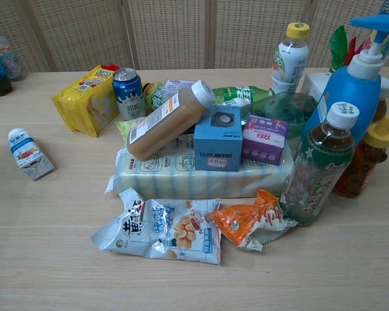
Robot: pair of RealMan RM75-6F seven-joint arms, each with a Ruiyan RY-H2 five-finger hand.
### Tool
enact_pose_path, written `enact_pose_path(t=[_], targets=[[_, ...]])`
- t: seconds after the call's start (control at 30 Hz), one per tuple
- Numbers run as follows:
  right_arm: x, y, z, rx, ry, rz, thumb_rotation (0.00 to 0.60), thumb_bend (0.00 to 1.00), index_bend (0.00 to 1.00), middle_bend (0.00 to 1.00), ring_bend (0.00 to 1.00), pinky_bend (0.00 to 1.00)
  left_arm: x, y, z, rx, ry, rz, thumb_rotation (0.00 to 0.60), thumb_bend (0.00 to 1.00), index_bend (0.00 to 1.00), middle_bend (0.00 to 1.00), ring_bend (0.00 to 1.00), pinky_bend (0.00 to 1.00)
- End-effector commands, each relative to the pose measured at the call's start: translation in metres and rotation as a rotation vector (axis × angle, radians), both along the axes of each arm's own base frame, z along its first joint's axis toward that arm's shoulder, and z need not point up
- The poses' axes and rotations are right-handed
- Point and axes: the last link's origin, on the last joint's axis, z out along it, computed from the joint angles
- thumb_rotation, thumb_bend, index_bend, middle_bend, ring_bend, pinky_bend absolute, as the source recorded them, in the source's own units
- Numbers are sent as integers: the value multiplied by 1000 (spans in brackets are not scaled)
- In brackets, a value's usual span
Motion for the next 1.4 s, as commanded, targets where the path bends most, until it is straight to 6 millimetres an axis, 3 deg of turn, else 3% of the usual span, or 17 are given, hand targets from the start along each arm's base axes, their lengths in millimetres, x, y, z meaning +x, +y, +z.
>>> enact_pose_path(t=[0.03,0.27,0.57,0.67,0.73,0.77,0.87,0.93,1.0,1.23,1.4], targets=[[-2,4,3,-9,7,-19,493,37,0,0,0,0,7,22,-21,-4,-11,-27,600,345,0,0,0,0],[-7,12,12,-39,24,-60,494,35,0,0,0,0,21,51,-53,-52,-9,-60,600,343,0,0,0,0],[-12,20,18,-56,34,-101,495,35,0,0,0,0,32,73,-88,-86,-30,-62,600,344,0,0,1,0],[-13,22,20,-61,36,-111,490,37,0,0,0,0,34,80,-95,-61,-46,-75,600,344,87,10,153,0],[-13,23,21,-66,35,-115,491,36,0,0,0,0,33,84,-100,-58,-47,-74,600,344,264,114,383,34],[-13,23,21,-67,37,-116,494,35,0,0,0,0,32,86,-102,-60,-51,-71,600,344,317,170,441,78],[-12,24,23,-73,41,-115,494,35,0,0,0,0,36,90,-105,-38,-76,-82,600,344,563,494,685,388],[-12,25,23,-75,41,-121,493,36,0,0,0,0,39,92,-103,-3,-106,-101,600,346,691,668,828,538],[-13,25,23,-73,41,-124,492,37,0,0,0,0,40,92,-99,37,-154,-105,600,346,752,742,919,642],[-16,19,17,-58,23,-115,493,36,0,0,0,0,46,88,-66,154,-367,-79,600,338,739,723,930,693],[-17,15,9,-41,-5,-97,490,36,0,0,0,0,68,77,-18,224,-522,-95,600,325,718,695,917,691]])
